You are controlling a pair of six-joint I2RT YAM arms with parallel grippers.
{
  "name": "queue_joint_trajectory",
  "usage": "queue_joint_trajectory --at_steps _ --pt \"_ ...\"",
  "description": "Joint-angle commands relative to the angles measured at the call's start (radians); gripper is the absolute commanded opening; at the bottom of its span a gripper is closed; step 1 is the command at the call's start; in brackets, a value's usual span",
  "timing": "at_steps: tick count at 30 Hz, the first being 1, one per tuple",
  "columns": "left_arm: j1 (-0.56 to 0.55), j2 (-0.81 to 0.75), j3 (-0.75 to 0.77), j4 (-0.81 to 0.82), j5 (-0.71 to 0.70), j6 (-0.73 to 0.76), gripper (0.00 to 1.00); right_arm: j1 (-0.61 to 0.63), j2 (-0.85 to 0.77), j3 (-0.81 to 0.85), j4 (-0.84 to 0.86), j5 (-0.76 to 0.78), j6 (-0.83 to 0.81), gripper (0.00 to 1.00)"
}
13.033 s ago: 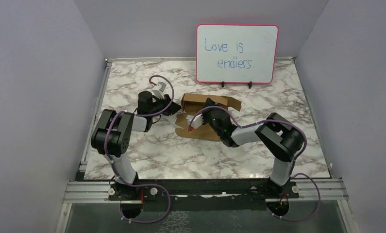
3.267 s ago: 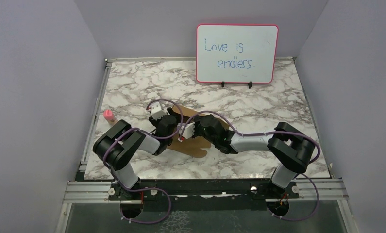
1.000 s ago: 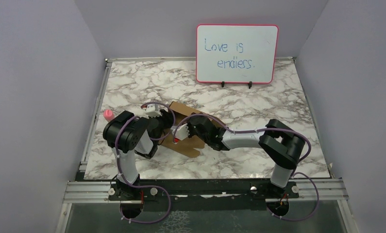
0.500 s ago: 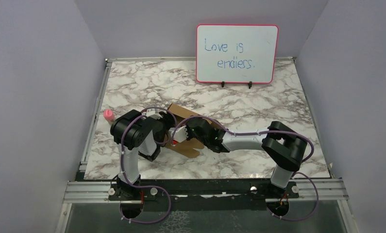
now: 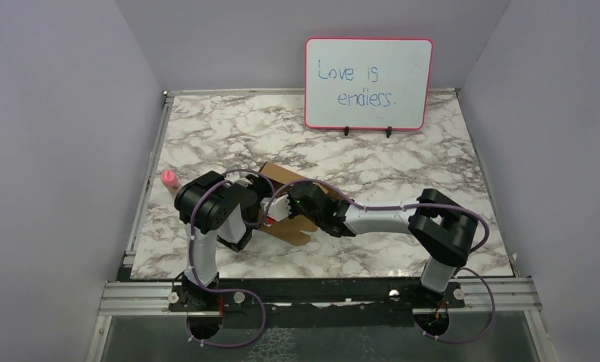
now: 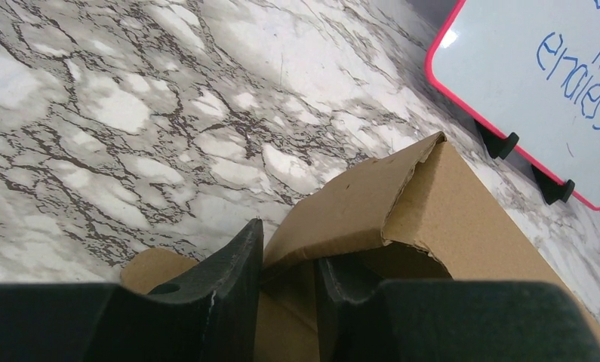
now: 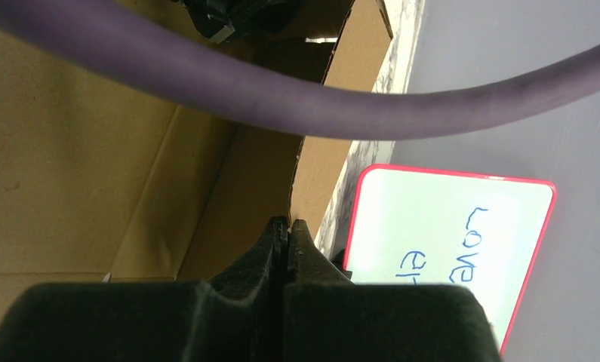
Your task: Fold the paper box
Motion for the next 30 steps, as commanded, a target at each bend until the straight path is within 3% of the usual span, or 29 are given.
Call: queue_joint_trajectory --at_steps 1,8,18,30 --pt "0.01 0.034 0.019 0.15 -0.067 -0.051 0.31 0.021 0.013 -0.03 -0.184 -0.089 0.052 0.01" --pt "-0.018 0.047 0.025 0.195 -0.009 -0.006 0.41 0.021 0.004 -0.046 -0.146 -0.084 0.041 0.01" --pt "-0.018 0.02 -0.026 0.22 -0.032 0.022 0.48 0.021 -0.006 -0.057 -0.118 -0.082 0.035 0.01" --pt "-0.018 -0.085 -0.196 0.188 0.039 -0.002 0.64 0.021 -0.02 -0.069 -0.083 -0.068 0.004 0.01"
